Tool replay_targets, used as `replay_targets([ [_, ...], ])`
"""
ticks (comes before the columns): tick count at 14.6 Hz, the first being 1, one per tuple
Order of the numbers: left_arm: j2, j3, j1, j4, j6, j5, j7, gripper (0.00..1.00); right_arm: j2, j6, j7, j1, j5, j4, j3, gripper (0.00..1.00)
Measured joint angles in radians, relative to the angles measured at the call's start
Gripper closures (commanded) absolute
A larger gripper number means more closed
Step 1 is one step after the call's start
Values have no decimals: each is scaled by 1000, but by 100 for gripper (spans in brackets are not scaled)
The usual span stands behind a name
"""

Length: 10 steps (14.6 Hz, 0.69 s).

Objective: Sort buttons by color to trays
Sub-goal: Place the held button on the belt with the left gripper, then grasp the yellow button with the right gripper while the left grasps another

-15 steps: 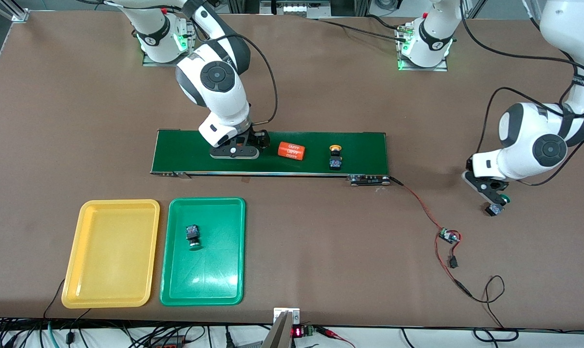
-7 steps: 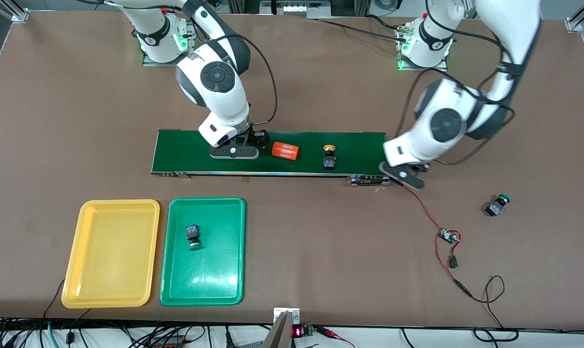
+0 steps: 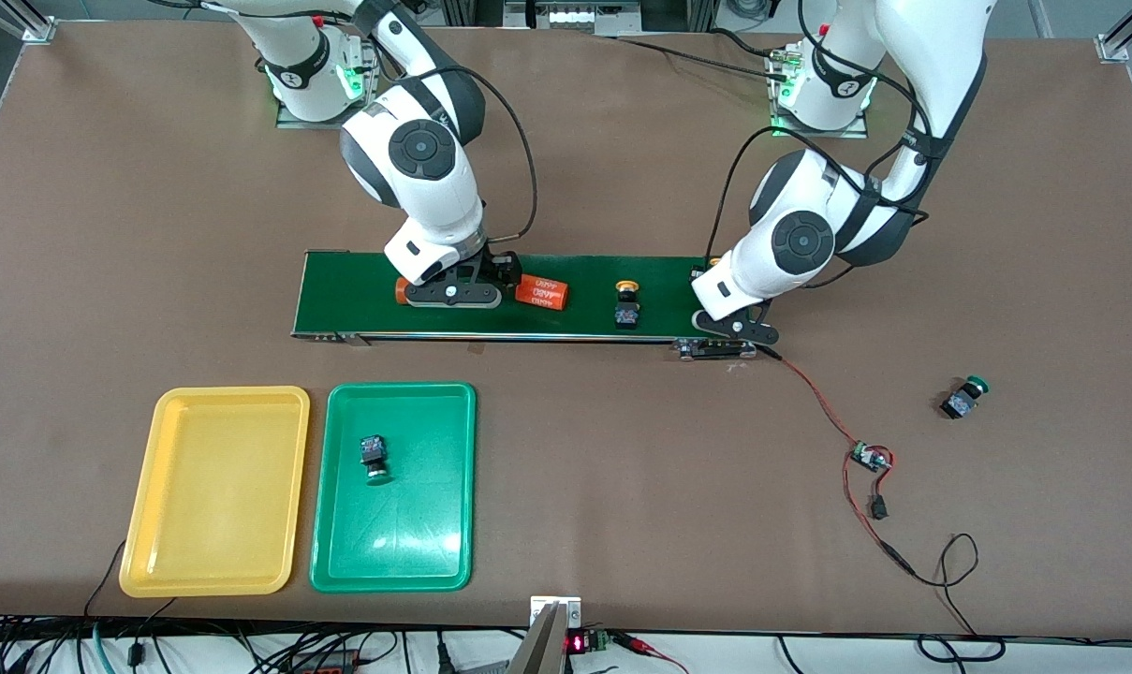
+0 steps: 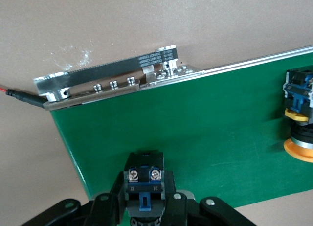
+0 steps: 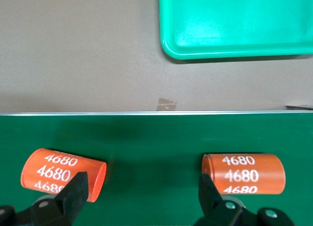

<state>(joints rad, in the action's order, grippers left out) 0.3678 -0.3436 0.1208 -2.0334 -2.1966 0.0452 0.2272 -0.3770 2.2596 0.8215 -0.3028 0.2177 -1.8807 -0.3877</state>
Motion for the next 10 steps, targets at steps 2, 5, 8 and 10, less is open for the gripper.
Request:
replay_targets([
  [2, -1, 3, 0, 13, -24, 0, -1, 0, 0, 0, 0, 0, 0, 0, 0, 0],
  [5, -24, 31, -23, 58, -76, 0, 0, 0, 0, -1, 0, 4, 0, 0, 1, 0],
  [8, -77, 48, -131, 65, 26, -4, -6, 0, 0, -1, 0, 6, 0, 0, 1, 0],
  [10, -85, 54, -232, 59, 77, -52, -60, 0, 0, -1, 0, 7, 0, 0, 1, 0],
])
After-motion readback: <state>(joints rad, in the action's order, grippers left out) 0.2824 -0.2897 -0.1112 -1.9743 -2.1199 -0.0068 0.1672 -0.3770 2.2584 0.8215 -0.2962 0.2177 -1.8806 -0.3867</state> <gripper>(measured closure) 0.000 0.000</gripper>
